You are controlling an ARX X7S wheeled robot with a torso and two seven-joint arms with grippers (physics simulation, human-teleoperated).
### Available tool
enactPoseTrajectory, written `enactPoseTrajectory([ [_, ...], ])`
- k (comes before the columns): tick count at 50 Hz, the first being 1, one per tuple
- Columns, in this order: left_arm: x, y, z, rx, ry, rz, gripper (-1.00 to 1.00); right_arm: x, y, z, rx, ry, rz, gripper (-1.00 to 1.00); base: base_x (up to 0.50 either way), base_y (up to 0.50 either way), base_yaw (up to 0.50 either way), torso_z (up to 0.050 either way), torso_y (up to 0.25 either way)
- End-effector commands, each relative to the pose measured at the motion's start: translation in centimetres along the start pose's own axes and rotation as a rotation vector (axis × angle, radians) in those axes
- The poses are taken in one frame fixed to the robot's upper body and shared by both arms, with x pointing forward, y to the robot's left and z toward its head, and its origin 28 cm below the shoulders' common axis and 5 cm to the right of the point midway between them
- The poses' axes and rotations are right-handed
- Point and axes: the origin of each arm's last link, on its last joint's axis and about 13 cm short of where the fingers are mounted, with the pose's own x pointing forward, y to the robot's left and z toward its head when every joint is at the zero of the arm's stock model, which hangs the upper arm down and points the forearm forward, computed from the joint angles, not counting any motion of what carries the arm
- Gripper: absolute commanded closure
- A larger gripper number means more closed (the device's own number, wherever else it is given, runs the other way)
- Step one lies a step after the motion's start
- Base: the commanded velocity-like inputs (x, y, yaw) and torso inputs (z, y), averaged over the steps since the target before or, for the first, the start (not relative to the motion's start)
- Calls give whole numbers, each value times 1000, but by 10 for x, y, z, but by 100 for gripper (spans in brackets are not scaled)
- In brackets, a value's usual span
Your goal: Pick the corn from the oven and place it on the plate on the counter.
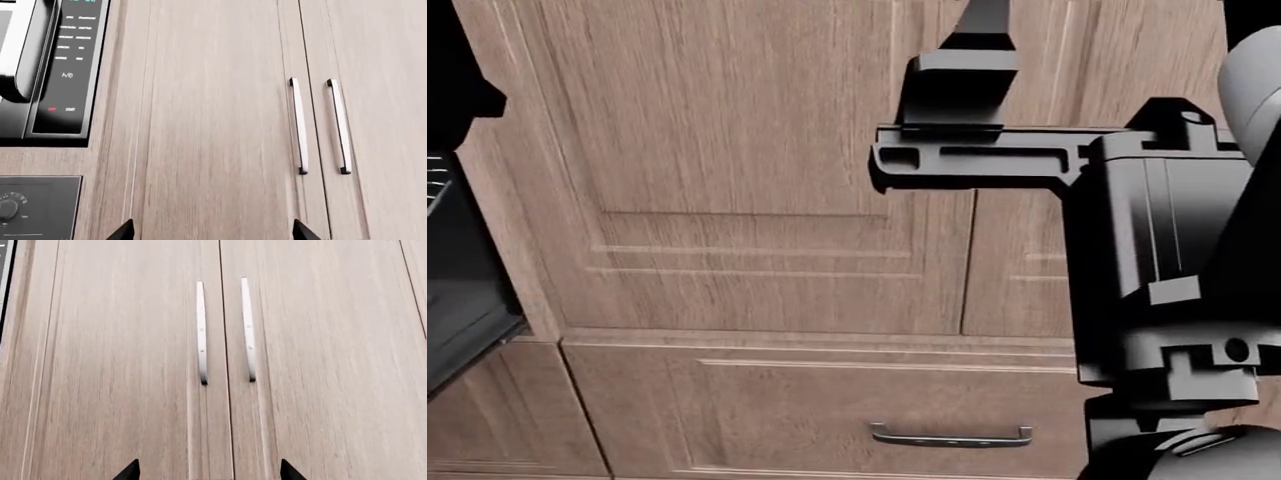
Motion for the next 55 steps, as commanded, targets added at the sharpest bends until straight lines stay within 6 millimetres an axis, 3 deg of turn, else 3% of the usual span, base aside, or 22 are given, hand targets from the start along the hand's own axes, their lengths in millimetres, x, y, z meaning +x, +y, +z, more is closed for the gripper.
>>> enactPoseTrajectory([
  [1, 0, 1, 6, 16, -19, 11, -100, 0, 0, 2, -11, 6, 14, -100, -16, 500, 0, 0, 0],
  [55, -3, -5, 7, 15, -25, -13, -100, -6, 1, 1, 1, 23, 34, -100, -12, 500, 0, 0, 0],
])
